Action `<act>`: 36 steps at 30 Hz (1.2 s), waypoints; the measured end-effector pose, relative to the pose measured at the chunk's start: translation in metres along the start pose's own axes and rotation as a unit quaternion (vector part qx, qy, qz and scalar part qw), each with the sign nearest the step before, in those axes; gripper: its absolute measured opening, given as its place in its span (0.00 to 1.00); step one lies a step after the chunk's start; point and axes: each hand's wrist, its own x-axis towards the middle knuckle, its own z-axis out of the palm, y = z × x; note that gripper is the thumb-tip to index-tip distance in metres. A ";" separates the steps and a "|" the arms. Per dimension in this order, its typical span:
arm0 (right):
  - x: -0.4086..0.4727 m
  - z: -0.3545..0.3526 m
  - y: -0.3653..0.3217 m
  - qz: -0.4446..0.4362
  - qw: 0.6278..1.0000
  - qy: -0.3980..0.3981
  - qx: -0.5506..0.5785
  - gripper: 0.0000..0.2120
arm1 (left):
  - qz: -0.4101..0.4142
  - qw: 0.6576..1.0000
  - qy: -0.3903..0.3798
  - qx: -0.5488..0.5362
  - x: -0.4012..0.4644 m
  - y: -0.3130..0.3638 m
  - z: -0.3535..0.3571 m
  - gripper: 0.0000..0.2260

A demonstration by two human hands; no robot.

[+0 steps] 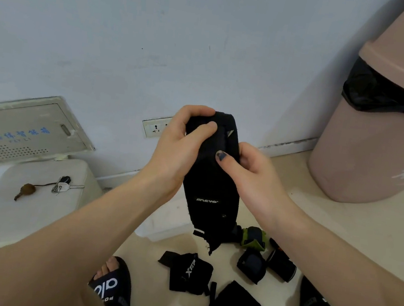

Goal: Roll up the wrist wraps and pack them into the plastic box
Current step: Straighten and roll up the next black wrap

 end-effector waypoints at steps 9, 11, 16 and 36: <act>-0.006 0.009 0.008 0.025 0.997 -0.070 -0.020 0.14 | -0.014 0.997 0.064 0.042 0.000 -0.010 0.007 0.08; -0.004 0.008 0.009 0.010 0.996 -0.058 -0.062 0.18 | -0.041 0.997 0.057 0.015 0.001 -0.009 0.007 0.08; -0.001 0.002 0.004 0.012 0.999 -0.040 -0.023 0.13 | -0.074 0.997 -0.019 -0.004 0.002 -0.005 0.003 0.09; 0.000 0.003 0.000 0.057 0.997 -0.047 0.032 0.19 | -0.076 0.997 0.002 0.029 -0.004 -0.010 0.008 0.09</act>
